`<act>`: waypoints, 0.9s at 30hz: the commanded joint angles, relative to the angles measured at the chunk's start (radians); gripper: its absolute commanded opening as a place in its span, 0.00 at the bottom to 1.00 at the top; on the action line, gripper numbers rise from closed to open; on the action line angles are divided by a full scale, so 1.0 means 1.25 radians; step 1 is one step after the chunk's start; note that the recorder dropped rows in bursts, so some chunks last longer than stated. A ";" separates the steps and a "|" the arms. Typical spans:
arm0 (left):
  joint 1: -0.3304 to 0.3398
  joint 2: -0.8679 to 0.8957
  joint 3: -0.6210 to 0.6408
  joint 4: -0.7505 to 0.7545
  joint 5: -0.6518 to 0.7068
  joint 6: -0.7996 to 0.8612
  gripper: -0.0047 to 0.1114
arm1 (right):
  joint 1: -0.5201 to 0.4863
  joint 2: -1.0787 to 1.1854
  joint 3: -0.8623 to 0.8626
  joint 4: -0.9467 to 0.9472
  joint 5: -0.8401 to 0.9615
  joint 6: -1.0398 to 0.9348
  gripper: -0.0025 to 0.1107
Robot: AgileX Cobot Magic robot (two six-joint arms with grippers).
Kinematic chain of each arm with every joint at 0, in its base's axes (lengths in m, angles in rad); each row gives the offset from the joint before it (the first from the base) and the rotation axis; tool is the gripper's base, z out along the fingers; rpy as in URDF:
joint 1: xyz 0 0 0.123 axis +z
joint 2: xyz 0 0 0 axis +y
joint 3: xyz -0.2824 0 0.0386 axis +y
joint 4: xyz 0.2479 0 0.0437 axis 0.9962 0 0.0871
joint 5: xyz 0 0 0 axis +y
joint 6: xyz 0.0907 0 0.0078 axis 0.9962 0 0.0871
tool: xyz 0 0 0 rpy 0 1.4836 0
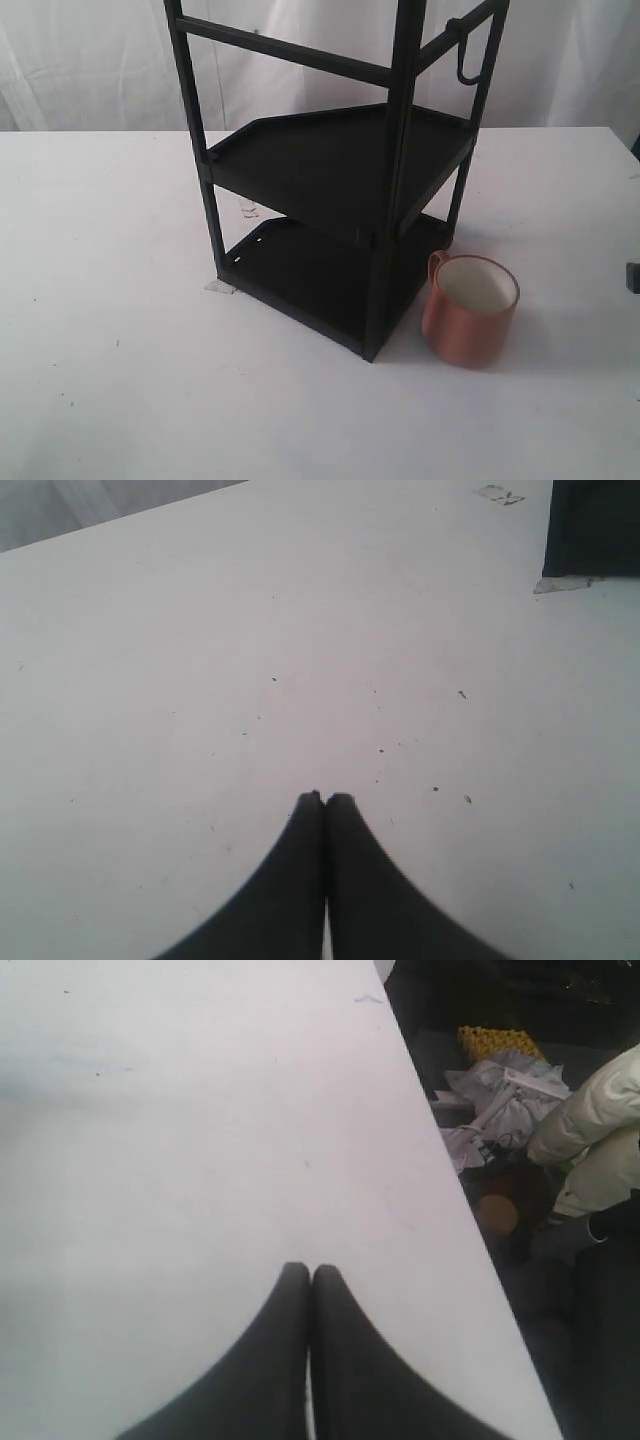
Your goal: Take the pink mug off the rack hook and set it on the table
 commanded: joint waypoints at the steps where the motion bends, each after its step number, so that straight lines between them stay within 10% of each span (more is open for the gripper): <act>1: -0.005 -0.003 0.003 -0.006 -0.001 -0.001 0.04 | -0.008 -0.104 0.005 0.006 0.032 0.077 0.02; 13: -0.005 -0.003 0.003 -0.006 -0.001 -0.001 0.04 | -0.008 -0.492 0.005 -0.206 0.698 0.090 0.02; 27: -0.005 -0.003 0.003 -0.006 -0.001 -0.001 0.04 | -0.010 -0.648 0.008 -0.201 0.517 0.090 0.02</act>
